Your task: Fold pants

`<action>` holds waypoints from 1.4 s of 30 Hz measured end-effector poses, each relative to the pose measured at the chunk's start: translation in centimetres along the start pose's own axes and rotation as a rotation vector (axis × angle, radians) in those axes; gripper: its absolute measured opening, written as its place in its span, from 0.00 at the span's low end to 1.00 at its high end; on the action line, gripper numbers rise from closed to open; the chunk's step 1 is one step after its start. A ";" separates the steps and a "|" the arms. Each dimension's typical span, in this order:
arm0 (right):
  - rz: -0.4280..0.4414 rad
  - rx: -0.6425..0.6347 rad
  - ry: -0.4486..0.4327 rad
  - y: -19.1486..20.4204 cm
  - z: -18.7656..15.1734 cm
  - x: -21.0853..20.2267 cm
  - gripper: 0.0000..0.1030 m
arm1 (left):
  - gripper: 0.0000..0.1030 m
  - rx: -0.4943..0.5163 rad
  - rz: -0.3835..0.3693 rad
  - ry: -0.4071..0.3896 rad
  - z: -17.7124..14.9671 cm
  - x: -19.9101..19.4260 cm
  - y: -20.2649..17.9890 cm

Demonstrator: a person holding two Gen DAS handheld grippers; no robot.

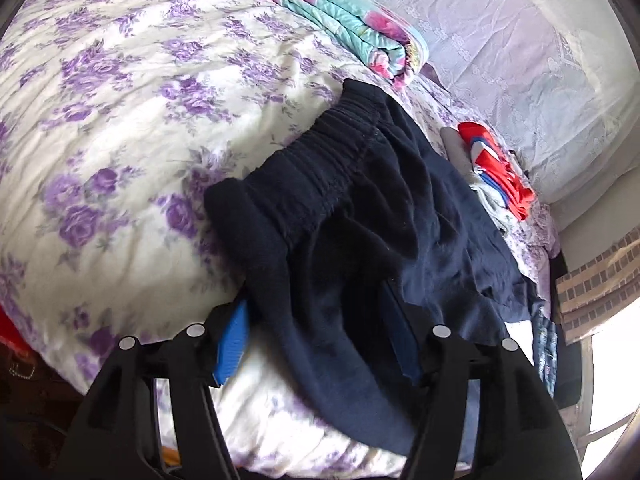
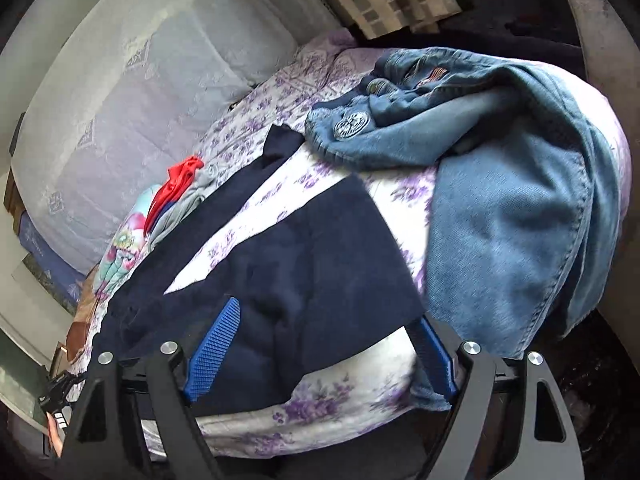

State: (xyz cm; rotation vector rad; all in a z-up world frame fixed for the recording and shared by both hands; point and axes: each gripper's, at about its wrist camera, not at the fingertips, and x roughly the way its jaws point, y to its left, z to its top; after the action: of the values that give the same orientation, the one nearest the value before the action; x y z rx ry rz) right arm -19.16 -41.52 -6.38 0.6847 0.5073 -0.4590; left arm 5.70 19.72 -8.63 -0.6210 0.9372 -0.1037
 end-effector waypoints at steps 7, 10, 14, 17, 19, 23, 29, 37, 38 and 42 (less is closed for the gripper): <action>-0.102 -0.128 0.133 -0.1 3.1 4.4 0.19 | 0.08 0.020 0.037 -0.054 1.3 1.1 -1.4; -0.075 -0.148 0.131 0.0 4.8 4.6 0.14 | 0.08 -0.054 -0.028 -0.080 2.5 -0.9 0.3; -0.095 -0.234 0.136 1.8 4.7 5.0 0.14 | 0.09 -0.025 0.014 -0.168 1.6 -4.4 0.7; -0.162 -0.281 0.166 2.0 3.6 6.5 0.15 | 0.16 -0.029 0.115 -0.085 0.8 -1.6 2.6; -0.215 -0.308 0.108 2.8 3.8 5.5 0.28 | 0.17 -0.048 0.077 -0.066 0.4 -0.9 3.8; -0.271 -0.362 -0.094 4.9 5.5 0.9 0.48 | 0.42 -0.018 0.083 -0.061 1.0 -3.9 3.3; 0.118 -0.358 0.113 10.4 6.6 2.9 0.49 | 0.49 0.048 0.090 -0.157 2.5 -10.6 1.7; 0.006 -0.373 0.336 10.5 3.0 14.4 0.52 | 0.52 0.269 0.151 0.039 1.2 2.0 -5.4; 0.068 -0.350 0.289 9.6 3.2 13.6 0.50 | 0.50 0.246 0.172 0.031 1.4 3.3 -4.1; 0.094 -0.344 0.298 10.0 4.0 11.4 0.59 | 0.38 0.132 0.066 0.027 3.0 2.0 -1.5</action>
State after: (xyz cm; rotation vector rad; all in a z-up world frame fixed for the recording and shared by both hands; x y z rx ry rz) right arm -3.57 -40.00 -5.54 0.4428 0.8095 -0.1729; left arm 9.53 19.15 -7.94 -0.4676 0.9678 -0.1142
